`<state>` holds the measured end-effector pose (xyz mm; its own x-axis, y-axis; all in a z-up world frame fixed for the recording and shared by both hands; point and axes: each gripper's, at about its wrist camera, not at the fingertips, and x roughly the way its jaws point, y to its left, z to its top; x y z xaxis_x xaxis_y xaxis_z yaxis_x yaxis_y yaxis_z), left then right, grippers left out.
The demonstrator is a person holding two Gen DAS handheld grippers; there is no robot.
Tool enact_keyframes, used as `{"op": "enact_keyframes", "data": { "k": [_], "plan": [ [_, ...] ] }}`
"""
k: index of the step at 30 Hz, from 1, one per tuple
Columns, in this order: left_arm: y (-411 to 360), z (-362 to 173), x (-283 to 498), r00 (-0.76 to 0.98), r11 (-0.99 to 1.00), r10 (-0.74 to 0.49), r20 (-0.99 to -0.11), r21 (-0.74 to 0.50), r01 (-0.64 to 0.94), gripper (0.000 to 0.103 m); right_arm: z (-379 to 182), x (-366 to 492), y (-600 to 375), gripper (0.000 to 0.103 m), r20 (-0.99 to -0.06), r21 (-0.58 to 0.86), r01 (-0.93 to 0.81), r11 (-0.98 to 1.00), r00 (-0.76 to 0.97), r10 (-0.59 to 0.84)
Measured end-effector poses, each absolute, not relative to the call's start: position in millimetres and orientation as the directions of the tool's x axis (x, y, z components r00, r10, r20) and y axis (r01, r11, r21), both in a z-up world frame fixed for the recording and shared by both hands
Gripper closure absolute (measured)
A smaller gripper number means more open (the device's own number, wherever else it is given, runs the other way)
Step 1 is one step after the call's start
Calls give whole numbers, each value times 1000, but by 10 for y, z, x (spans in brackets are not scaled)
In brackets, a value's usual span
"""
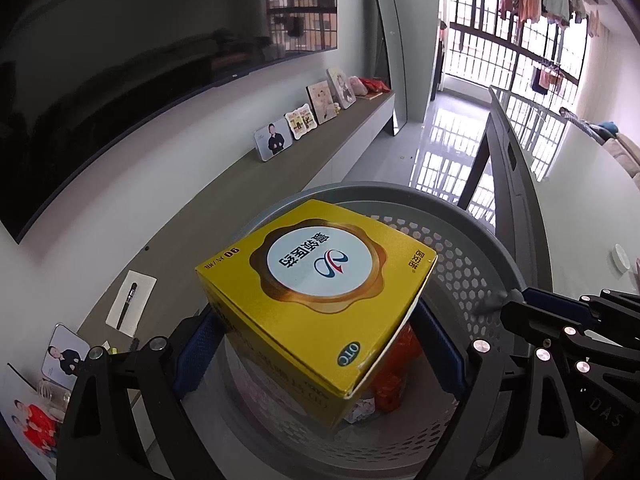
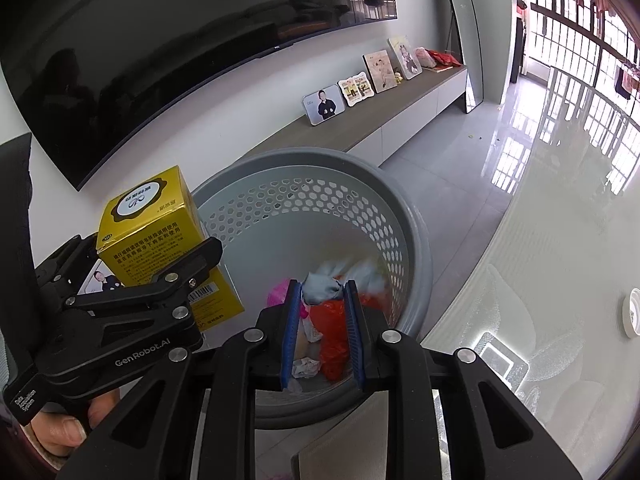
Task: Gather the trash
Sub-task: 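Carry the yellow box and grey cloth over the grey basket, then open both tools to drop the yellow box and grey cloth into the basket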
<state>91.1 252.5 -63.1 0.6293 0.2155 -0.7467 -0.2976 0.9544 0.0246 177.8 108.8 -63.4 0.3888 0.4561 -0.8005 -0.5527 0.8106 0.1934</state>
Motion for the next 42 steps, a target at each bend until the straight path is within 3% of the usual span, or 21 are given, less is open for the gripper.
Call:
{"op": "enact_keyframes", "data": {
  "k": [9, 11, 13, 17, 42],
  "plan": [
    [2562, -665, 957, 613, 949, 215, -760, 13, -316, 15, -610, 1720, 1059, 80, -796, 193, -550, 813, 397, 458],
    [2569, -666, 965, 611, 948, 214, -762, 12, -317, 14, -602, 1717, 1047, 72, -793, 189, -547, 815, 405, 456],
    [2579, -661, 999, 611, 947, 221, -760, 18, -320, 14, -586, 1710, 1031, 71, -789, 192, -545, 816, 409, 459],
    [2577, -643, 990, 615, 947, 225, -755, 20, -322, 10, -580, 1718, 1004, 71, -786, 198, -541, 818, 411, 462],
    [2566, -496, 856, 615, 934, 262, -744, 36, -355, 10, -450, 1597, 935, 68, -755, 186, -531, 826, 460, 466]
  ]
}}
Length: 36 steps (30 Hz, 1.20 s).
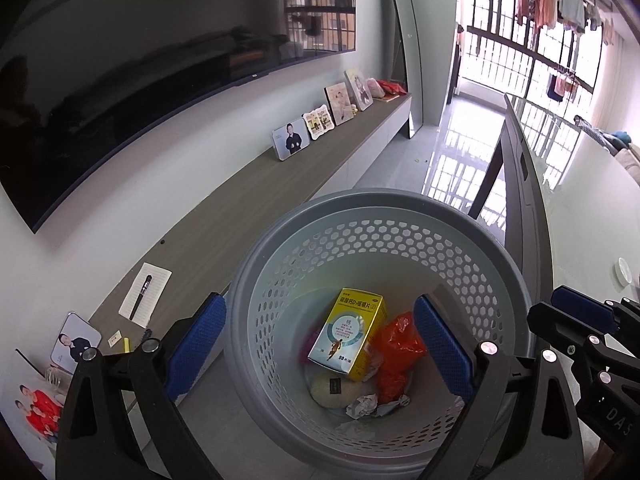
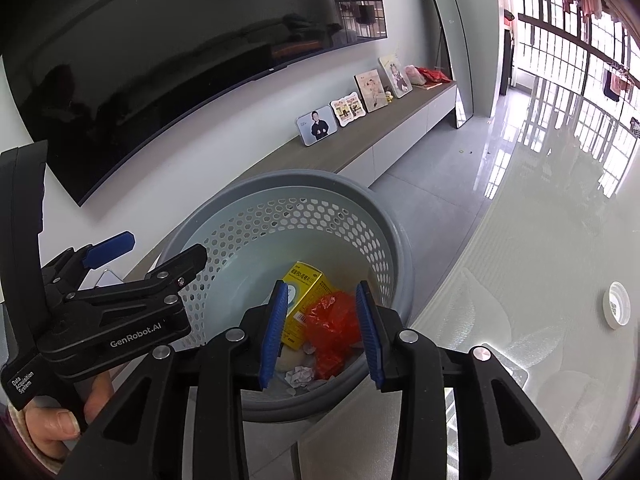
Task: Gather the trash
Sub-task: 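Move both tools back over the table toward the pink wrapper and white cap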
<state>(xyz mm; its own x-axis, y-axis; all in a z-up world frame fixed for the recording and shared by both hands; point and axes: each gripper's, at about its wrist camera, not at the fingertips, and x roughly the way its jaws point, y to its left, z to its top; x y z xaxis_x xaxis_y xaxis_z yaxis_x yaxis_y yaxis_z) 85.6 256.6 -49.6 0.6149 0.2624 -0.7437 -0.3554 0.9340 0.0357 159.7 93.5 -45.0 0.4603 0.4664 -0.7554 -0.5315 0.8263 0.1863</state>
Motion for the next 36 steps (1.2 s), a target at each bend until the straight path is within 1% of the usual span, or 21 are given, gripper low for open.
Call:
{"op": "enact_keyframes", "data": {
  "k": [2, 9, 10, 11, 12, 14, 30, 36],
  "plan": [
    [2563, -460, 834, 619, 933, 266, -739, 36, -358, 10, -422, 1568, 895, 65, -748, 185, -525, 831, 473, 465],
    [2446, -332, 788, 637, 936, 264, -724, 34, -349, 9, -342, 1478, 665, 65, -737, 192, -489, 851, 501, 453],
    [2412, -315, 785, 640, 938, 262, -722, 36, -344, 9, -332, 1462, 616, 64, -736, 192, -482, 855, 506, 450],
    [2366, -302, 782, 644, 941, 260, -720, 39, -337, 9, -315, 1445, 559, 61, -733, 194, -473, 859, 512, 448],
    [2324, -290, 780, 645, 943, 259, -719, 42, -331, 8, -298, 1428, 501, 59, -730, 195, -464, 864, 520, 444],
    [2240, -271, 779, 650, 948, 251, -717, 45, -317, 8, -256, 1396, 374, 59, -720, 196, -445, 874, 540, 436],
    [1340, -170, 991, 702, 993, 83, -707, 3, -115, 8, -212, 1249, -814, 56, -706, 167, -204, 964, 658, 262],
    [1105, -218, 1065, 696, 998, 44, -716, 7, -56, 8, -187, 1147, -1239, 55, -696, 166, -97, 981, 693, 186]
  ]
}}
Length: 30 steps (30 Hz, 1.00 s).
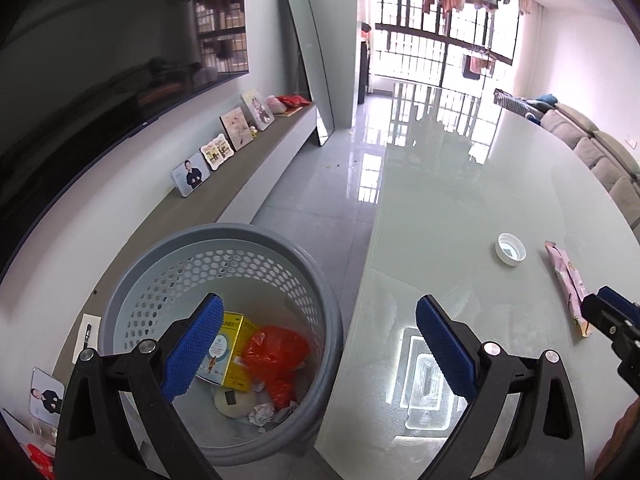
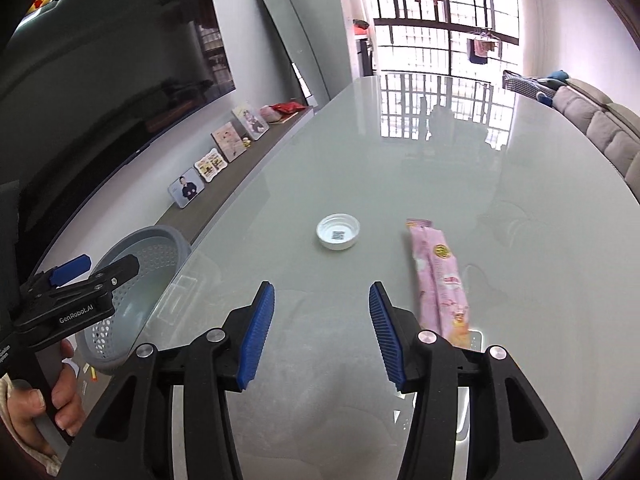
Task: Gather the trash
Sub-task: 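Move both tools back over the table toward the pink wrapper and white cap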
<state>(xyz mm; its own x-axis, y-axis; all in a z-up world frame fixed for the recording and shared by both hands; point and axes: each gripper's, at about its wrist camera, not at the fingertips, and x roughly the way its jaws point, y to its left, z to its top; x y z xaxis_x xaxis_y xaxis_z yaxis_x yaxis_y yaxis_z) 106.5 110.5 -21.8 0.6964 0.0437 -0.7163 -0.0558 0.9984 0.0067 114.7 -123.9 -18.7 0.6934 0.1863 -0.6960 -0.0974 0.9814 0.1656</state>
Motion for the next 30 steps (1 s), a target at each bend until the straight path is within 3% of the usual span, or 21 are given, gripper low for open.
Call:
{"op": "enact_keyframes", "data": {
  "k": [15, 30],
  "plan": [
    [585, -257, 1215, 688, 999, -2, -726, 26, 31, 8, -421, 1024, -2037, 52, -736, 176, 75, 981, 672, 81],
    [42, -378, 1615, 656, 986, -81, -750, 35, 162, 7, -603, 1450, -1995, 52, -794, 170, 82, 982, 602, 87]
  ]
}}
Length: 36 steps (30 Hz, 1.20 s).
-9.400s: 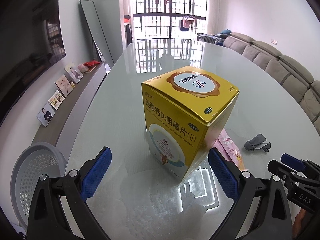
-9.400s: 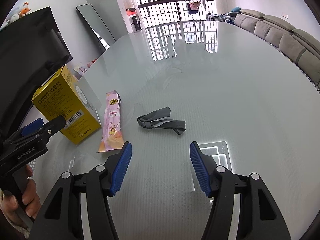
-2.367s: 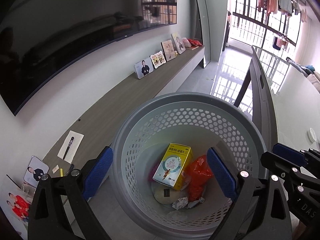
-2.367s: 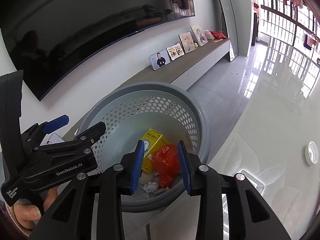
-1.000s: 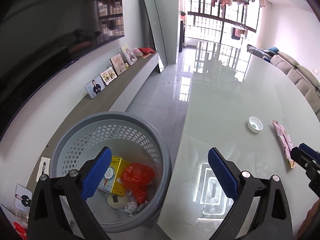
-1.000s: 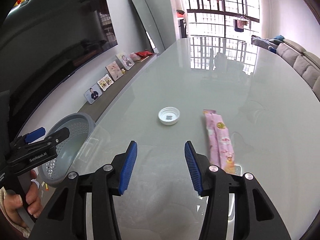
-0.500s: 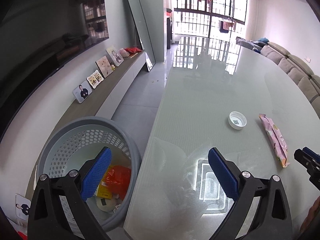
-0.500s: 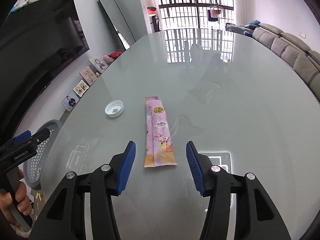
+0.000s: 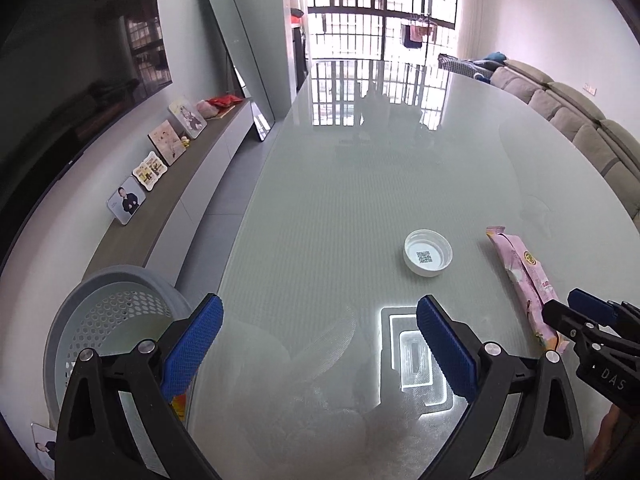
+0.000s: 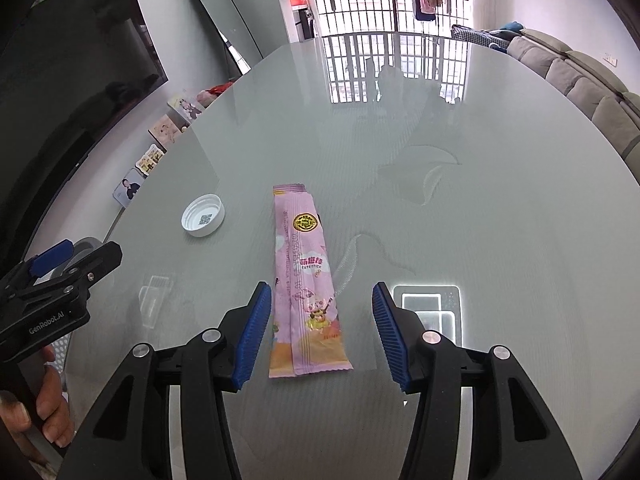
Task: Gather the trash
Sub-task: 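Grasp the pink snack wrapper with the right tool while the left tool grasps the white cap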
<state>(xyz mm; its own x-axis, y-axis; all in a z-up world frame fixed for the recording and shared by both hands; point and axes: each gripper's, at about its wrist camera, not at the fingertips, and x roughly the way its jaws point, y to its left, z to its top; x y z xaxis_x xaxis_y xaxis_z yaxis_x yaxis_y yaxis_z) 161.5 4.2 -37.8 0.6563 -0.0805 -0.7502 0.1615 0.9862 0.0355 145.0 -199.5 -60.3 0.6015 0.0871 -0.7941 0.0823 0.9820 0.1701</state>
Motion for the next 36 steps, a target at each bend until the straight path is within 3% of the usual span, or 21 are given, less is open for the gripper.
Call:
{"op": "enact_keyframes", "data": {
  "k": [14, 15, 17, 20, 36],
  "plan": [
    [-33, -516, 1866, 622, 983, -74, -779, 49, 179, 7, -702, 1706, -1846, 53, -821, 99, 77, 992, 570, 38],
    [-34, -521, 1869, 621, 983, -74, -780, 48, 178, 7, -703, 1707, -1838, 54, -820, 92, 75, 993, 572, 33],
    [-38, -528, 1867, 621, 983, -77, -780, 46, 179, 7, -701, 1713, -1815, 69, -818, 68, 75, 995, 574, 12],
    [-61, -532, 1876, 618, 981, -79, -782, 47, 186, 7, -694, 1719, -1820, 71, -817, 74, 65, 995, 576, 23],
    [-456, -587, 2083, 576, 971, -119, -809, 27, 239, 7, -540, 1633, -2211, 72, -780, 141, 110, 984, 624, 42]
  ]
}}
